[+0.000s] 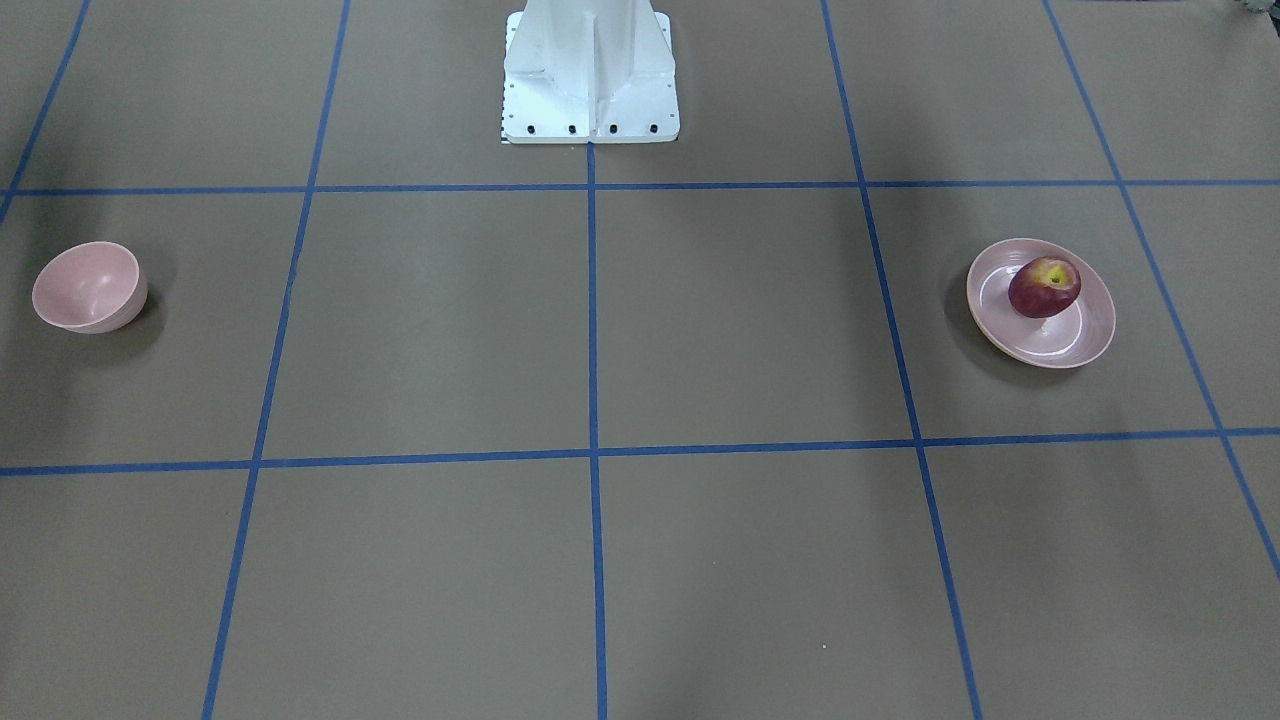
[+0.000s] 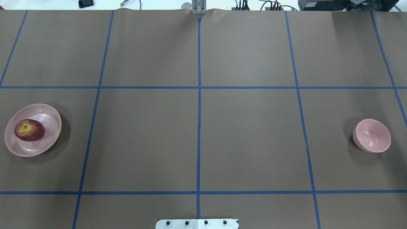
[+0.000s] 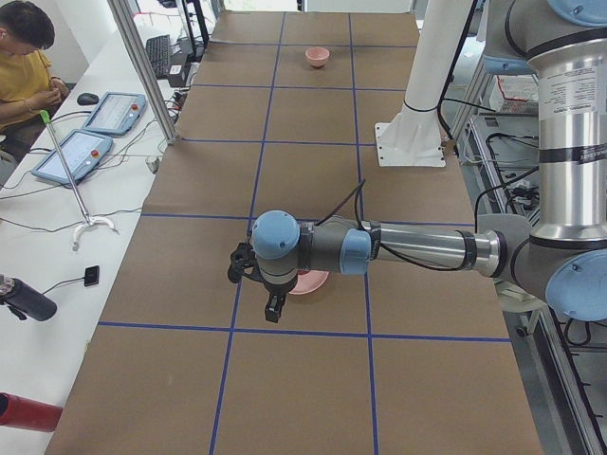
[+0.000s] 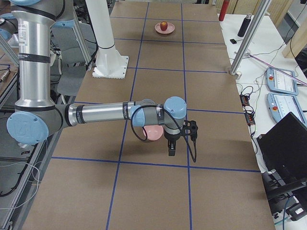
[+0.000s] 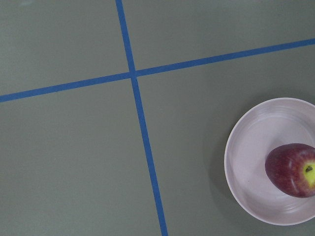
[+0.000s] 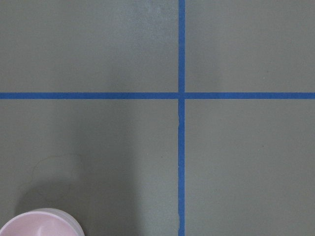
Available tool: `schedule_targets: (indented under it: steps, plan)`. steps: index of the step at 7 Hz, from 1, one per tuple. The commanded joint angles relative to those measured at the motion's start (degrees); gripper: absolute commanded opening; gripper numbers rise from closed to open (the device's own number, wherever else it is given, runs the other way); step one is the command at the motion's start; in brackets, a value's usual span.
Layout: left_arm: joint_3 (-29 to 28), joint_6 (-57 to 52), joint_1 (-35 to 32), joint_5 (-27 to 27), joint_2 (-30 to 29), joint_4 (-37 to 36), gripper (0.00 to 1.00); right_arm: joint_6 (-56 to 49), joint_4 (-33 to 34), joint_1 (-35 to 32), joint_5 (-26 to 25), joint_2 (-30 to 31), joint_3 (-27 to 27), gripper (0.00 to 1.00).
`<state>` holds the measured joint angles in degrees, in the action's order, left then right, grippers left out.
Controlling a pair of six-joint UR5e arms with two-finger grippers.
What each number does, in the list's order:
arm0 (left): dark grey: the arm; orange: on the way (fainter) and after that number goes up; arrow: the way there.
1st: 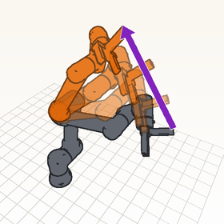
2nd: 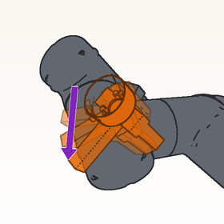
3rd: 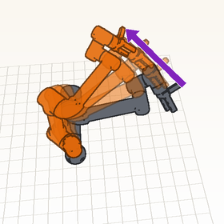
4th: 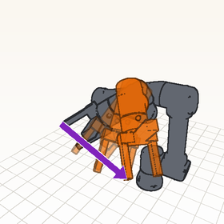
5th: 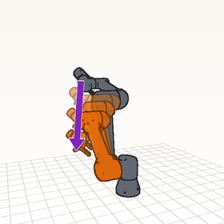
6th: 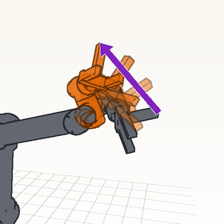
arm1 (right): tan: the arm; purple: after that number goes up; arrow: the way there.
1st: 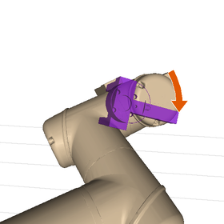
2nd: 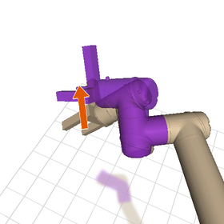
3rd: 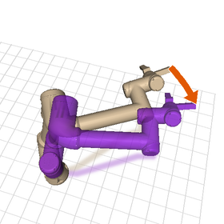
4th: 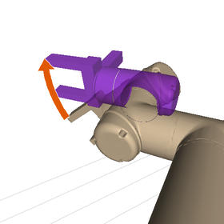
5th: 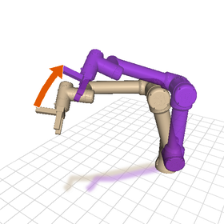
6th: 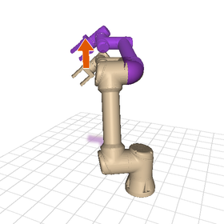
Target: Move apple from plate to bowl
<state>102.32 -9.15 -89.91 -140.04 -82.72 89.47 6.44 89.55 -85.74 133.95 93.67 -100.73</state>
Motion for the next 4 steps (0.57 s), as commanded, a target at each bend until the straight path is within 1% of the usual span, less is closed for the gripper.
schedule_targets:
  steps: [1,2,3,4]
  plan:
    - [0.3,-0.2,0.0,-0.1,0.4,0.1,0.98,7.6,-7.2,6.5,0.4,0.1,0.1,1.0]
    - [0.4,-0.3,0.1,-0.1,0.8,0.2,0.98,14.4,-14.2,9.9,-0.2,1.6,0.6,1.0]
    - [0.4,-0.3,0.1,-0.1,0.9,0.2,0.98,19.0,-21.7,12.5,-0.2,5.0,0.9,1.0]
    - [0.4,-0.3,0.1,-0.1,0.9,0.3,0.98,26.9,-29.9,16.5,-0.5,7.2,1.1,1.0]
